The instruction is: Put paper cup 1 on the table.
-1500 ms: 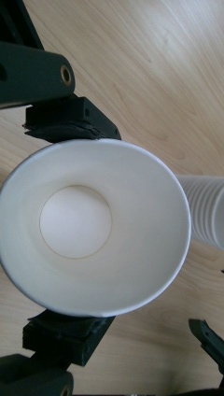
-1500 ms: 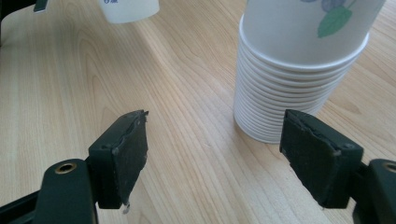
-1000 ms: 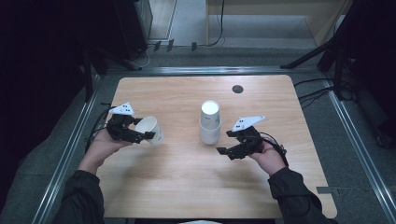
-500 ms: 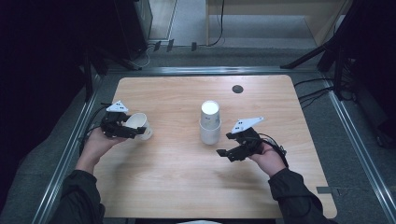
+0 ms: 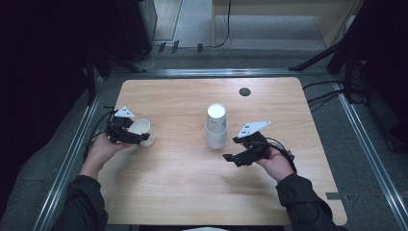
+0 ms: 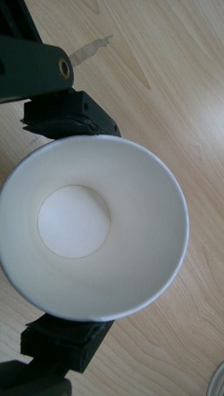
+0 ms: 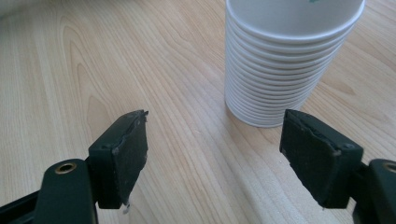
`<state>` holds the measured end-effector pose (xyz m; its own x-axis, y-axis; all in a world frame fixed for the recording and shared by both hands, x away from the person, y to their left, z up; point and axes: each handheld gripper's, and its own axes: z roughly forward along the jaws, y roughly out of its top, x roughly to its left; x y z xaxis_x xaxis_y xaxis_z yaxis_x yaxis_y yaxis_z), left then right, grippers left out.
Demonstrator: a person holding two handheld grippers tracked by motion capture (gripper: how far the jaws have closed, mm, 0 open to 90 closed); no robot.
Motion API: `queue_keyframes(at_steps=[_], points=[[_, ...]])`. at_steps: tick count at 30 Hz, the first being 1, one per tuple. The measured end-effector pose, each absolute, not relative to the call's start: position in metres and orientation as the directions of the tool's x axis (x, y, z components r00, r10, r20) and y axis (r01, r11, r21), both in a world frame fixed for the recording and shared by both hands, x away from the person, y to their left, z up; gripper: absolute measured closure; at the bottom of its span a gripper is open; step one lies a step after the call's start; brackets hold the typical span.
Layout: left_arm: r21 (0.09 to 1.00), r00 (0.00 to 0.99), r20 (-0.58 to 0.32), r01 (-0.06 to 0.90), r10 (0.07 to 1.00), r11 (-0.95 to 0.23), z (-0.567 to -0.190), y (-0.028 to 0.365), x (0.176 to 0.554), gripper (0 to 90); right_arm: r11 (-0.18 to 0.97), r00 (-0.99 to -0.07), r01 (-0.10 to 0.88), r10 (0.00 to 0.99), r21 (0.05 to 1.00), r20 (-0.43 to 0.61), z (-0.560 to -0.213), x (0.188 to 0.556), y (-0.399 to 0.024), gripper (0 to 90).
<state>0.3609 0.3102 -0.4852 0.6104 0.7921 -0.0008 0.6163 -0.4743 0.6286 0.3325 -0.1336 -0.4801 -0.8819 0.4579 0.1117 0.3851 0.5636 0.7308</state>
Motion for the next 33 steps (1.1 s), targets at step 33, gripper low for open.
queue_keyframes(at_steps=[33], points=[[0.619, 0.613, -0.099, 0.655, 0.784, -0.434, -0.4827, 0.3107, 0.3597, 11.6, 0.565, -0.885, 0.371, 0.456, 0.737, 0.095, -0.4776, 0.3339, -0.1372, 23.6]])
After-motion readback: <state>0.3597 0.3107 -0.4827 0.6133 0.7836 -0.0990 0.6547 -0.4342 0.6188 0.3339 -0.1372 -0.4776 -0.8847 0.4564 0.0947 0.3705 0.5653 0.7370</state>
